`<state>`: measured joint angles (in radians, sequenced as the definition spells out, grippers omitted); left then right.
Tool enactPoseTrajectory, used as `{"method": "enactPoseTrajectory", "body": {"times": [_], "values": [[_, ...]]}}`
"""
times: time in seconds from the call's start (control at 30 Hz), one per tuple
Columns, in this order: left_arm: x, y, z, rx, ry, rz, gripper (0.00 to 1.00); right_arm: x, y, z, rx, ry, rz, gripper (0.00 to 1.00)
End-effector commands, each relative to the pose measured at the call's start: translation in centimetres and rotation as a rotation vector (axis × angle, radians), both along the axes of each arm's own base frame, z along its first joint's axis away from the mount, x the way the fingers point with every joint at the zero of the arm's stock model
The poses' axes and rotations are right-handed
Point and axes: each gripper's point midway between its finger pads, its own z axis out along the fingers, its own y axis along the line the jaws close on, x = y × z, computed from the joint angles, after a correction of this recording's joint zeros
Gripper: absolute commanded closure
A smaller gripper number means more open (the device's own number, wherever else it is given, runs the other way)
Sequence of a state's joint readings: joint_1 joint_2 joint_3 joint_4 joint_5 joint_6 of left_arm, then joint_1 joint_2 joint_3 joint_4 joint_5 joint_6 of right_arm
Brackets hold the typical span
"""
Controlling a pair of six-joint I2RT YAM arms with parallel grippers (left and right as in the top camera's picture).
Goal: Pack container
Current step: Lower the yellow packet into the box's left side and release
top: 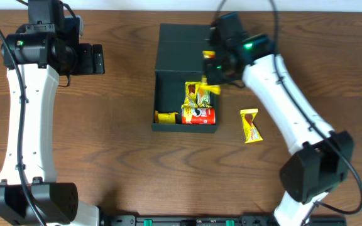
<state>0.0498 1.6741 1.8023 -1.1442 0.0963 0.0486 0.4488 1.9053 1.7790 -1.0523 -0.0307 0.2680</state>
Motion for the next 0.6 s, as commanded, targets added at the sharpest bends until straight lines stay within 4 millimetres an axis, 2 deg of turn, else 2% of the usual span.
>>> {"method": "enactPoseTrajectory", "body": {"times": [0.0,0.17,0.33,0.43,0.57], "values": [[0.1,0.6,-0.1,0.017,0.004,0.025,0.05,-0.5,4.0,0.2,0.033,-0.017,0.029,0.99],[0.0,0.6,-0.1,0.017,0.008,0.025,0.05,-0.7,6.5,-2.7,0.059,0.066,0.000,0.98],[0.0,0.6,-0.1,0.017,0.007,0.025,0.05,-0.8,6.8,-6.3,0.035,0.142,-0.043,0.98],[0.1,0.6,-0.1,0.017,0.005,0.025,0.05,-0.9,7.4,-7.4,0.053,0.173,-0.035,0.98],[0.1,0.6,-0.1,0.017,0.005,0.025,0.05,-0.9,7.8,-7.8,0.057,0.175,-0.029,0.98]]}}
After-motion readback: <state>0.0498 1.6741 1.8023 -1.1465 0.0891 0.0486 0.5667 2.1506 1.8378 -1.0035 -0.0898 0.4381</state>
